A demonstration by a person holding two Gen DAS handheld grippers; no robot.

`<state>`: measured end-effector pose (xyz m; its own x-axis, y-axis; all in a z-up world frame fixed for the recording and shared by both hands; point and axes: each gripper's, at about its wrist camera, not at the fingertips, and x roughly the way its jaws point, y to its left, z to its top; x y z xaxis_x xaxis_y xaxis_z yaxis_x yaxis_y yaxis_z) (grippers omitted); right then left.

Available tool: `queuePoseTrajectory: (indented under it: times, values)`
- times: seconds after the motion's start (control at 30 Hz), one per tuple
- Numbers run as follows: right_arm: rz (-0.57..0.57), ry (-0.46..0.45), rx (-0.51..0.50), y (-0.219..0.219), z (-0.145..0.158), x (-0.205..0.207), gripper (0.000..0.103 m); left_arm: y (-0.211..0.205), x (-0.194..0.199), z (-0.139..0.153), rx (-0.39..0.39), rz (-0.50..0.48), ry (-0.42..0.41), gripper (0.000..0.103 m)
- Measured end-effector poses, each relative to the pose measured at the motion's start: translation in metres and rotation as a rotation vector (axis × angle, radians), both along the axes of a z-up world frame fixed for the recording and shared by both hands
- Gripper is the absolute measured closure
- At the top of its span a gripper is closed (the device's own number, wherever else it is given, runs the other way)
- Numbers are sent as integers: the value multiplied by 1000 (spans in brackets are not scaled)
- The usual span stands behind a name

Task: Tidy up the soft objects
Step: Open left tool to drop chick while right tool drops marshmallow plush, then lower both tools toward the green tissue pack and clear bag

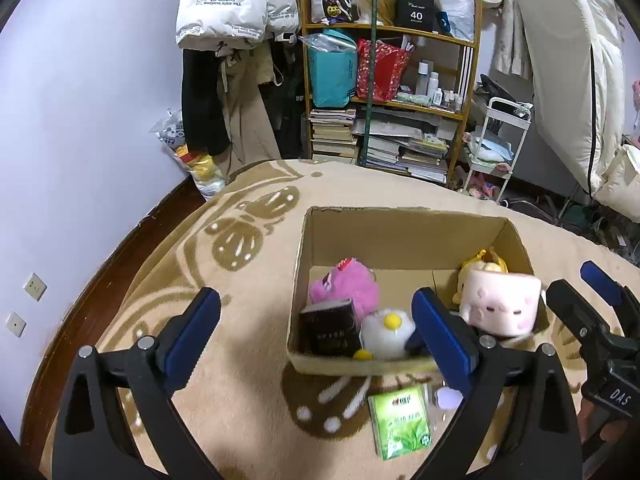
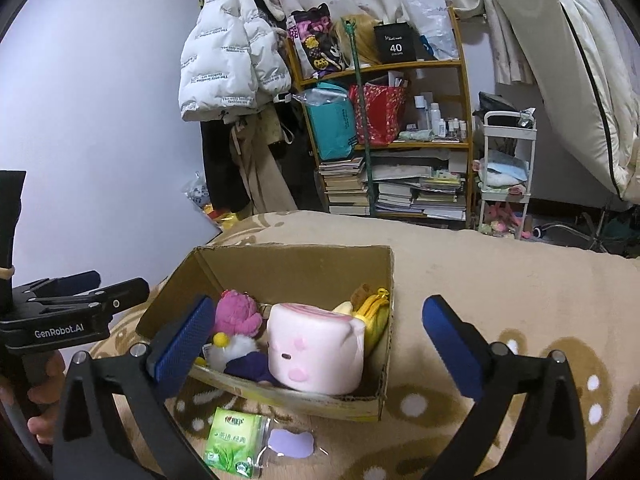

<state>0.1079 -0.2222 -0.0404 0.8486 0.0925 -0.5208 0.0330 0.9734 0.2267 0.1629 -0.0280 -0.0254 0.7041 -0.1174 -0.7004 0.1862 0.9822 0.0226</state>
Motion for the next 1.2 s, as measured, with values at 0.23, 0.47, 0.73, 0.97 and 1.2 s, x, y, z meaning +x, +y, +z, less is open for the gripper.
queuePoseTrajectory:
  times: [0.23,0.47,0.73,0.97,1.2]
  values:
    - [2,8,-13,1,3,-15,0,12,-23,3,-25,10,21,5]
    - [1,18,-13,5,7,-38,0,21,-46,6,-34,7,53,5]
    - [39,53,4,15,1,-55,0,24,-70,0,-10,-31,101,5]
    - [51,90,17,20,-7,-61,0,23,-75,-11,20,-30,128,5]
    - [54,144,11,19,-20,-53,0,17,-65,-28,44,-26,165,5]
